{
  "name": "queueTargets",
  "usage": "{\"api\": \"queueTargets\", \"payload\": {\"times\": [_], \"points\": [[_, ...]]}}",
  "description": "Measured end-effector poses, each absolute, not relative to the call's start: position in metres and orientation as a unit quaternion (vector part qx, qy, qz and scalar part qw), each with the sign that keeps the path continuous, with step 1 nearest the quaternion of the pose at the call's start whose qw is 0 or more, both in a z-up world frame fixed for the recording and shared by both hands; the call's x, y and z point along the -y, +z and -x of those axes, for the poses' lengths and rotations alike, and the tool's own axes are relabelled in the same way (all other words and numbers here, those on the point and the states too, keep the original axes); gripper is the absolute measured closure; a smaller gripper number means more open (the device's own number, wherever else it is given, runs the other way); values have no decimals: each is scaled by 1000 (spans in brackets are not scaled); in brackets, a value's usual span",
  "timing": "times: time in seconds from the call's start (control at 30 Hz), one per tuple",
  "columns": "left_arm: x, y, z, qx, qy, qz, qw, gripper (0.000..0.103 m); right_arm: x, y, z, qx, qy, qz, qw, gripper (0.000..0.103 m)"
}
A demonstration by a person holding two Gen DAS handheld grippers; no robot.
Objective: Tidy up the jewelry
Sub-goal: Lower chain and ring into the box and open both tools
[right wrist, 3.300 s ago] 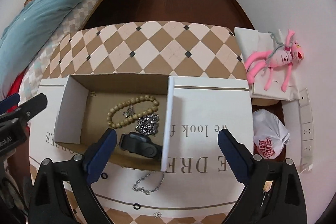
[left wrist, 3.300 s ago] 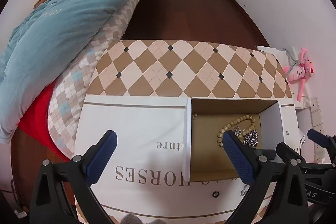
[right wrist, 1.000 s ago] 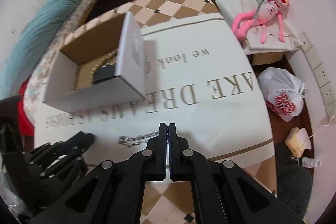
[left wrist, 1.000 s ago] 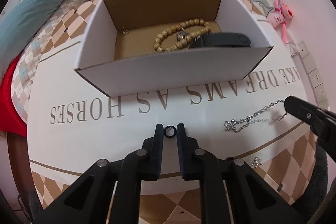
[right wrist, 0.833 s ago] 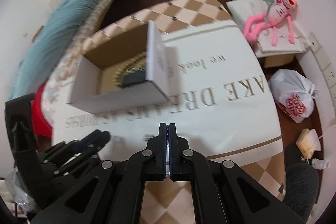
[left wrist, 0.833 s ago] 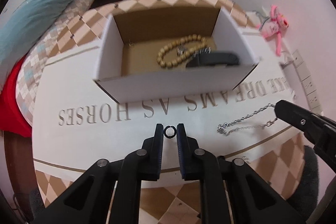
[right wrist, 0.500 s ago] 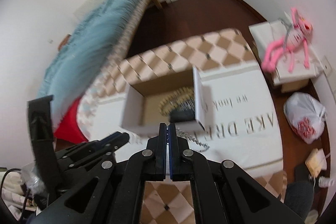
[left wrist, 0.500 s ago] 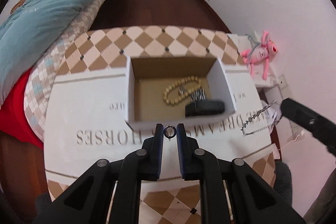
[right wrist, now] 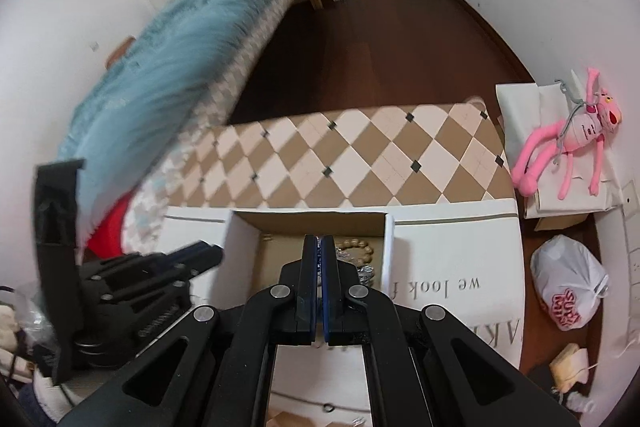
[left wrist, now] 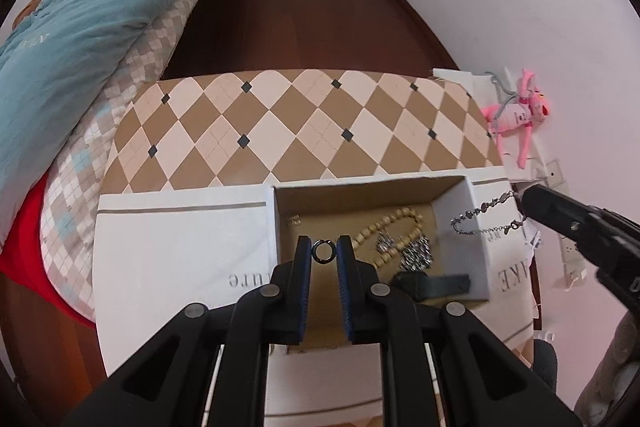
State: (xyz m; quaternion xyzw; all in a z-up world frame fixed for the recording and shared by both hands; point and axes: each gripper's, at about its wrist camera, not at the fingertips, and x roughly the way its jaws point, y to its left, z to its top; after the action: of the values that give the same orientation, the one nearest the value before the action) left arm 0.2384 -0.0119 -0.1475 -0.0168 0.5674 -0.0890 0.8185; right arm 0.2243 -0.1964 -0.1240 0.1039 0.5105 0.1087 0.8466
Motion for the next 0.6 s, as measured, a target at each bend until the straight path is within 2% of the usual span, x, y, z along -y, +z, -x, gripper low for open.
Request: {"api": "queueTargets", "payload": {"times": [0.27, 0.3, 0.33, 0.4, 0.53, 0.57, 0.6], "points": [[11, -158, -259, -580, -82, 36, 810, 89, 195, -153, -253, -545, 100, -85, 828, 102], [11, -157, -261, -579, -73, 29, 811, 78, 195, -154, -254, -549, 100, -86, 825, 101], [11, -156, -263, -578, -64, 22, 813, 56, 195, -155, -255, -553, 100, -88, 822, 101], [8, -151, -265, -571, -58, 24, 818, 29, 197, -158, -257, -565, 100, -94, 814, 101], [0, -141, -267, -561, -45, 25, 826, 26, 196, -160, -257, -579, 93, -81, 806, 99], [-3, -140, -267, -560, -39, 22, 827, 22, 196, -160, -257, -581, 89, -77, 805, 92], [-5, -139, -267, -560, -34, 18, 828, 13, 196, -160, -257, -583, 86, -71, 805, 78]]}}
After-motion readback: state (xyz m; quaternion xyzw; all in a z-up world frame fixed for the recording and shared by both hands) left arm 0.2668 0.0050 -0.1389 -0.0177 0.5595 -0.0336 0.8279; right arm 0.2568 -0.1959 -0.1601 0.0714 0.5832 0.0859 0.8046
